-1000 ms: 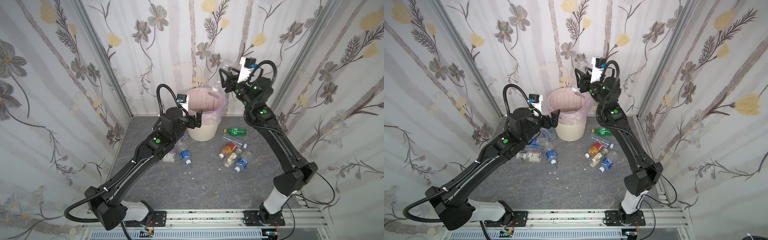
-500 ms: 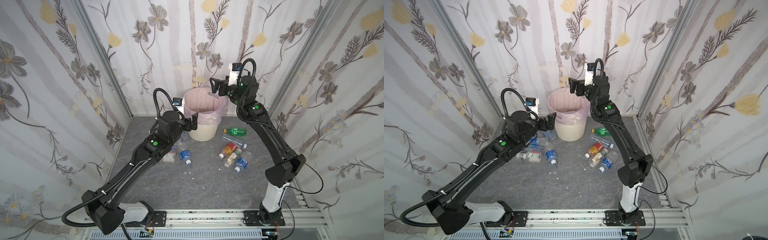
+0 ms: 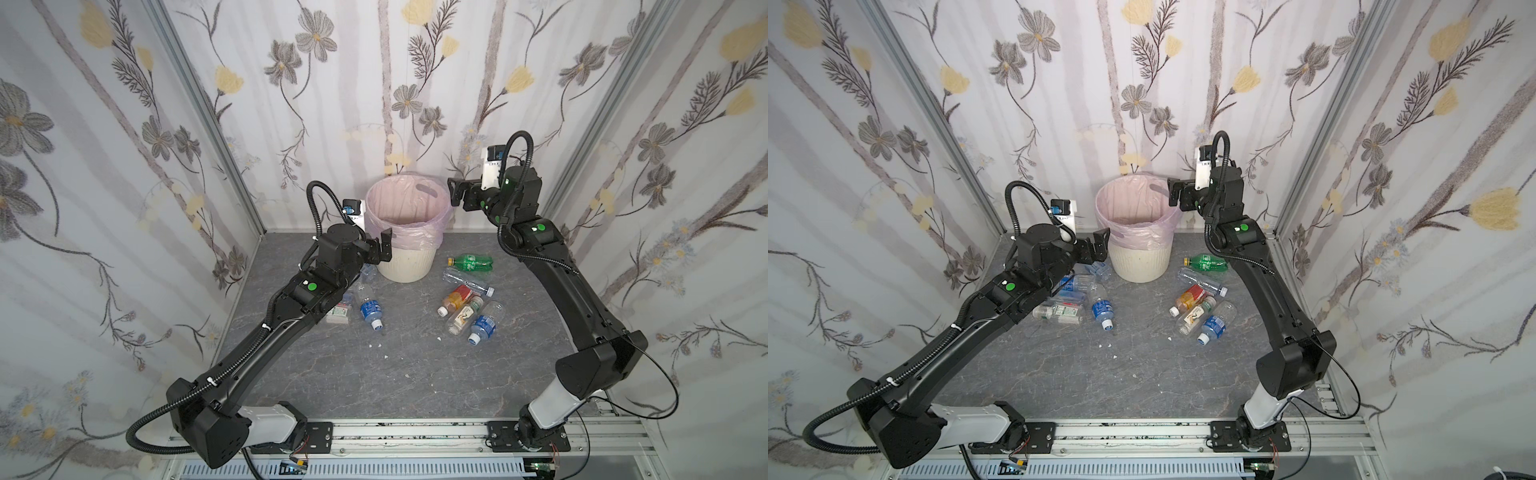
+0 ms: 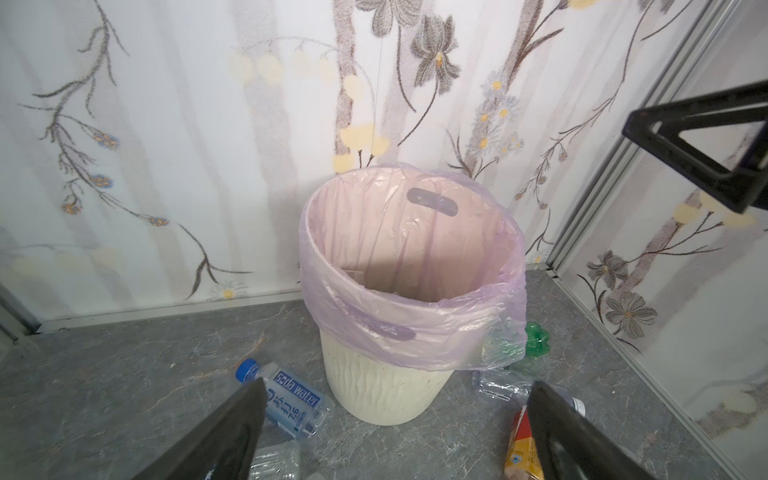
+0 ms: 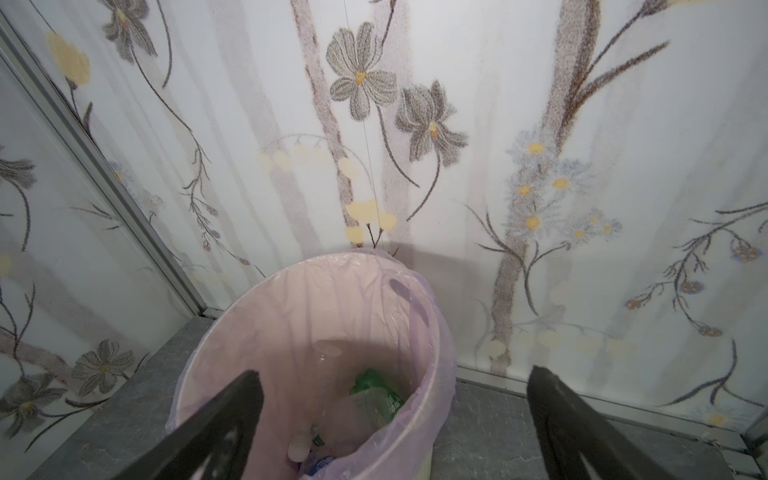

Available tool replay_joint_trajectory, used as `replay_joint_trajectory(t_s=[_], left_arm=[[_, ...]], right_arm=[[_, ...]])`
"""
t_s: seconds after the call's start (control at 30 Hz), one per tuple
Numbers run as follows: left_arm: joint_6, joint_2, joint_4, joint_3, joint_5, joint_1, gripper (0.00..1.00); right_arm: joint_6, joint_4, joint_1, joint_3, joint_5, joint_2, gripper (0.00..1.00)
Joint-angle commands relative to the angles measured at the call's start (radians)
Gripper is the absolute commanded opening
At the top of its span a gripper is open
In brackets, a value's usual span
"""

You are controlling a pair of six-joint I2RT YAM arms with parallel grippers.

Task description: Throw the plastic bottles in the bin

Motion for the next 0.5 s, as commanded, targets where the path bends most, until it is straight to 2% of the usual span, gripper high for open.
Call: replay_joint_trajectory(t_s=[0.0, 0.17, 0.33, 0.47], left_arm=[[-0.048, -0.021, -0.019, -0.02, -0.091, 0.012, 1.0], [-0.167, -0.049, -0.061, -0.08, -0.114, 0.054, 1.0], [-0.299, -0.076, -0.109, -0.146, -0.055, 0.115, 1.0], [-0.399, -0.105, -0.131, -0.204, 0.051, 0.202, 1.0]], right_arm=[[0.005, 0.133, 0.0, -0.1, -0.012, -0.068, 1.0], [-0.003, 0.174, 0.009, -0.225, -0.053, -0.151, 1.0], [-0.053, 0.174, 0.069, -0.304, -0.014, -0.234, 1.0], [-0.092, 0.163, 0.142, -0.349, 0.022, -0.27, 1.0]])
